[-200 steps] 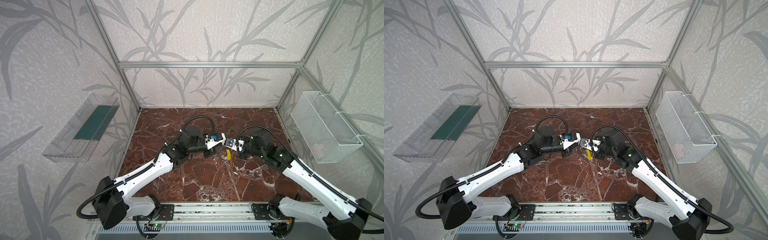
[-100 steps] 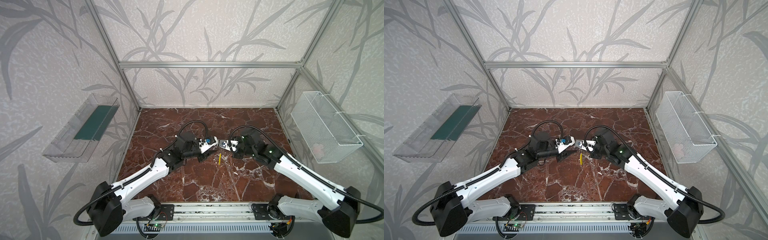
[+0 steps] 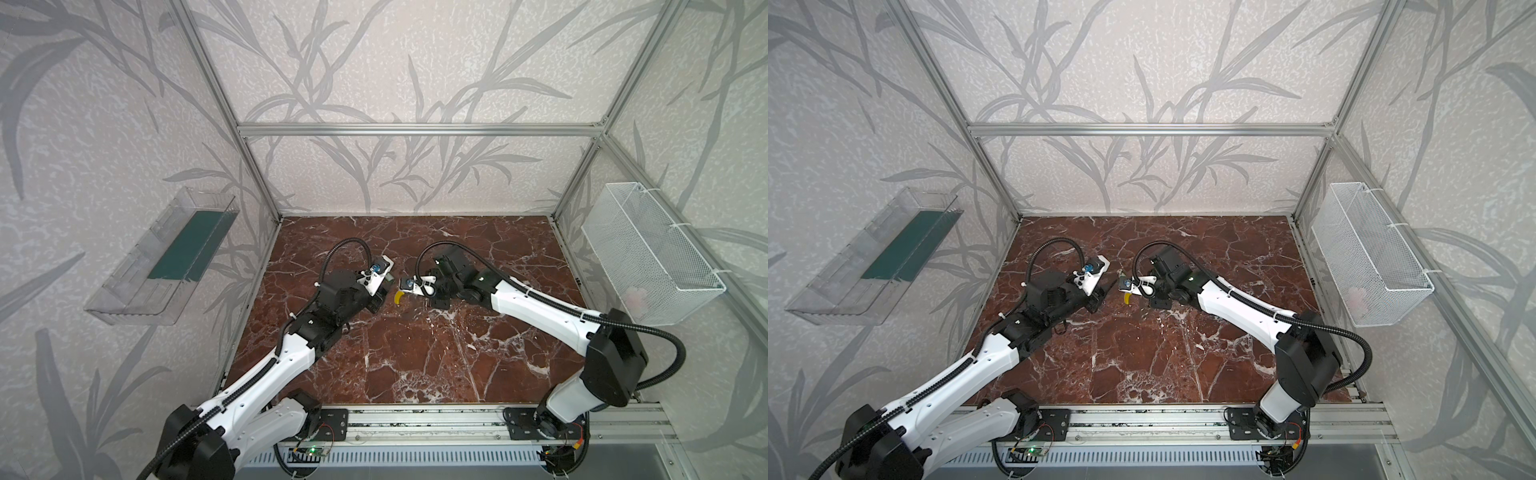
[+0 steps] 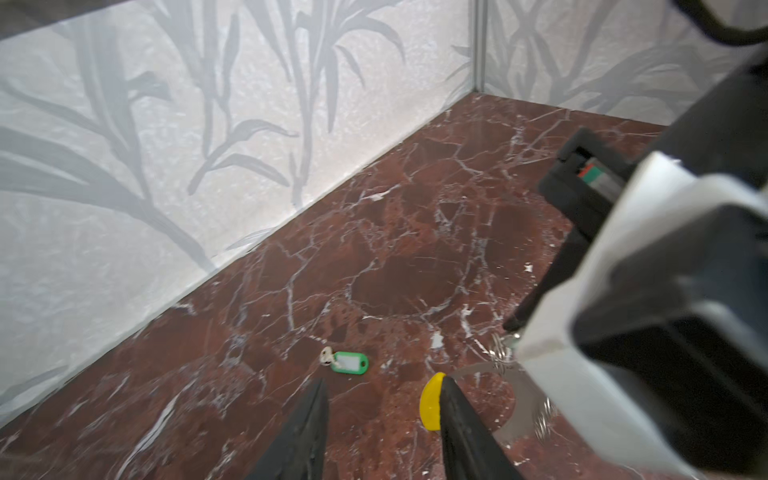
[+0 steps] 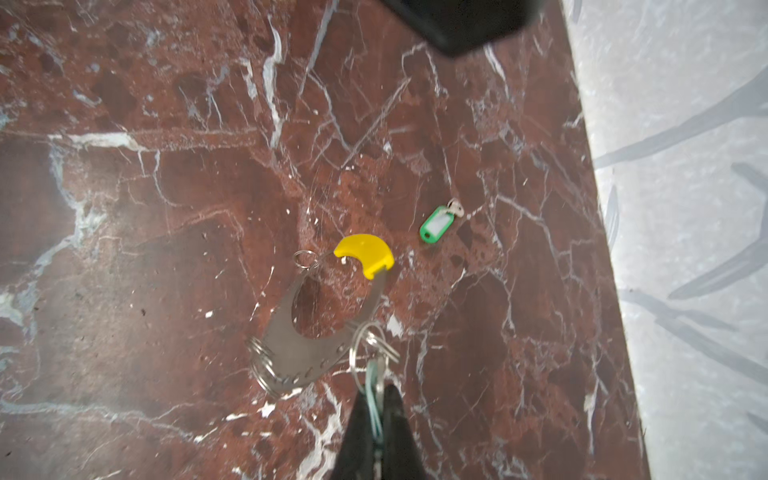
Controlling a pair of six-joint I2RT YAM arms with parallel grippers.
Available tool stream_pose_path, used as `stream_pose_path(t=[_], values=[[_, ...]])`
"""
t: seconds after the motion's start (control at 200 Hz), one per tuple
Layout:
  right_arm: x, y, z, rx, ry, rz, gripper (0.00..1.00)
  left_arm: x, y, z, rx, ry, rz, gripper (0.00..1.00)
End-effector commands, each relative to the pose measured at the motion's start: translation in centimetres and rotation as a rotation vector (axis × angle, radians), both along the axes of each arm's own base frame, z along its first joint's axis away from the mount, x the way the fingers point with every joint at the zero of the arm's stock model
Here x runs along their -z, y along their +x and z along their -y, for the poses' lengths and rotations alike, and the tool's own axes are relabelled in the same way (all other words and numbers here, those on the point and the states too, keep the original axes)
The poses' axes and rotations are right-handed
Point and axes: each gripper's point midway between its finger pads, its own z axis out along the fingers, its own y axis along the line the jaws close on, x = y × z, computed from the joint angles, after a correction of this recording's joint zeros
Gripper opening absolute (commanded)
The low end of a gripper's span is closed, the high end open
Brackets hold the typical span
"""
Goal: Put the keys on the keyring
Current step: 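Lower the keyring onto the table with the right gripper while the left withdraws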
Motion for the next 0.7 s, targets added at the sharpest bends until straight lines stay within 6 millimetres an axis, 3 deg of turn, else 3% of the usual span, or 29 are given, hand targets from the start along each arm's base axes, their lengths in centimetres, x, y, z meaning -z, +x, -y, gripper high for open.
stream_pose_path(t=[0.0,0.16,0.64,0.695], values=[[0.3,-2.4,-0.1,-0.109,-0.006,-0.026,0.00,0.4,0.4,-1.7,-0.090,0.024,0.003,0.46],[4.9,-4.8,3.9,-0.065,-0.155,-0.108,0.00,1.6,0.5,-1.6,-0.103,0.004,-0.024,0.46],[12.6,-5.3,13.6,0.172,-0.381,-0.365,0.00,4.7,1.6,0.4,-0.045,0.030,-0.134,0.46],[13.3,-5.1,14.5,0.195,-0.403,-0.383,0.07,4.9,1.7,0.6,-0.039,0.032,-0.142,0.46]])
